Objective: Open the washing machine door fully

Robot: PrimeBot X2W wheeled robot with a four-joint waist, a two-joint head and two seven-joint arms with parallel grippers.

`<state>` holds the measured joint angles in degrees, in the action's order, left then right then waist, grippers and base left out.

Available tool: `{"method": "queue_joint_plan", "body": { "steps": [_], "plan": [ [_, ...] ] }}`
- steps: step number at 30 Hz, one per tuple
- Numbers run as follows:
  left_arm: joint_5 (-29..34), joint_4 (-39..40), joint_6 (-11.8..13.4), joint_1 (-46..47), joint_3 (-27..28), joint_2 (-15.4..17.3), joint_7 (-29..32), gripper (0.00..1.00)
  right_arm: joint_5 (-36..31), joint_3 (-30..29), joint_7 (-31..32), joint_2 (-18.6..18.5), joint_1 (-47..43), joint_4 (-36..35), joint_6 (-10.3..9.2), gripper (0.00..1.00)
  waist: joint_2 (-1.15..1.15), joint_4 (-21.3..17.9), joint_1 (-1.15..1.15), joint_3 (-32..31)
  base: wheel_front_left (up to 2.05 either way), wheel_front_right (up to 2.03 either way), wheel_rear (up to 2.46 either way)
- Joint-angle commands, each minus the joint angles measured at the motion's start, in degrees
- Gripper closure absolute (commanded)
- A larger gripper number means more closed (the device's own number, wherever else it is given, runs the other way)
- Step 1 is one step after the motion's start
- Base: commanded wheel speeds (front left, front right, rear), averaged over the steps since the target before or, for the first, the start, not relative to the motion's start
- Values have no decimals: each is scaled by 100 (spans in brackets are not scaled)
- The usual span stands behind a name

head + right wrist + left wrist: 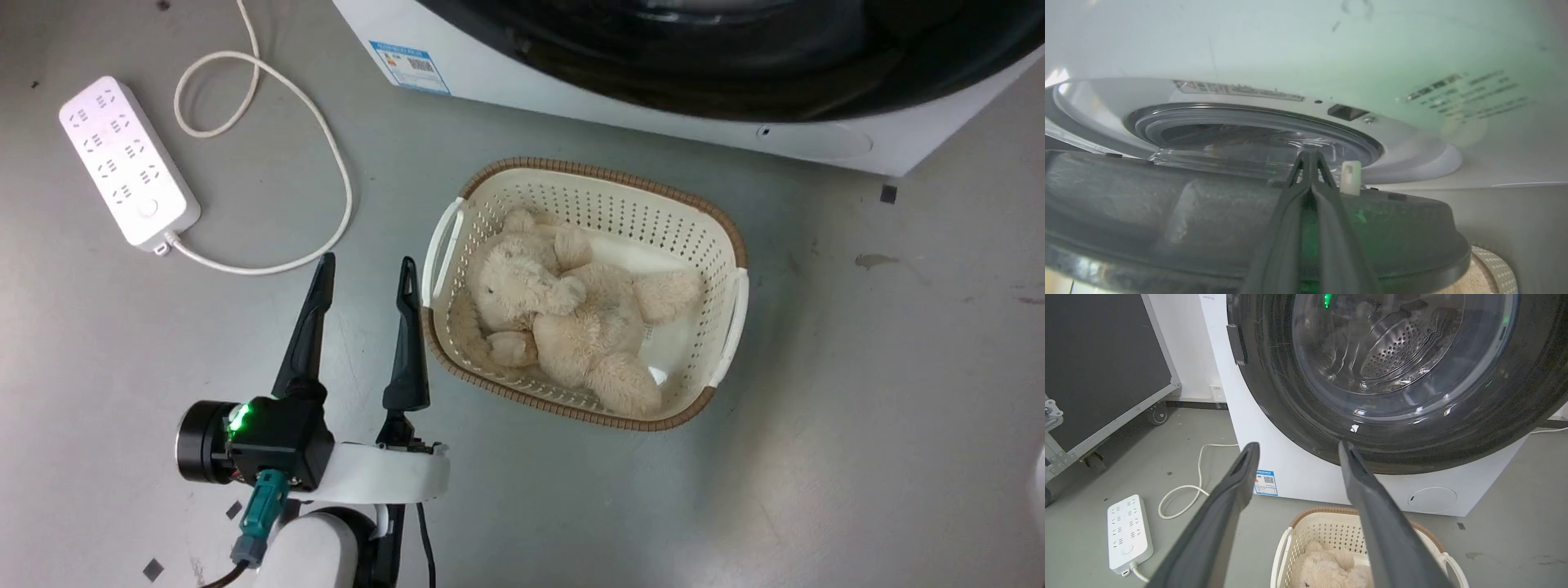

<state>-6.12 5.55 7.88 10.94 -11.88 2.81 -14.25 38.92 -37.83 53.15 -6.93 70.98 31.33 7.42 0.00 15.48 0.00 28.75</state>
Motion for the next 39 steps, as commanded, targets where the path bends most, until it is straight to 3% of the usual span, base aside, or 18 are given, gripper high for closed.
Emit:
{"method": "queue_joint_plan", "body": {
  "steps": [1, 8, 13, 26, 39],
  "plan": [
    [13, -4, -18, 109, 13, 7, -65, 0, 128, -20, 153, 179, -62, 54, 7, 100, 0, -19, 0, -66, 0, 0, 0],
    [1, -224, -209, -52, 52, 7, -74, 0, 340, 64, 496, 353, -916, -239, 7, 100, 0, -189, 0, -575, 0, 0, 0],
    [54, -330, -342, -232, 137, 7, -74, 0, 707, 485, 754, 400, -1598, -342, 7, 100, 0, -312, 0, -995, 0, 0, 0],
    [123, -551, -786, -731, 166, 7, -74, 0, 2707, 2618, 426, 404, -3199, -261, 7, 100, 0, -384, 0, -1756, 0, 0, 0],
    [37, -595, -874, -960, 26, 7, -74, 0, 4128, 4717, -352, 404, -4237, -768, 7, 100, 0, -268, 0, -1924, 0, 0, 0]
  ]
}}
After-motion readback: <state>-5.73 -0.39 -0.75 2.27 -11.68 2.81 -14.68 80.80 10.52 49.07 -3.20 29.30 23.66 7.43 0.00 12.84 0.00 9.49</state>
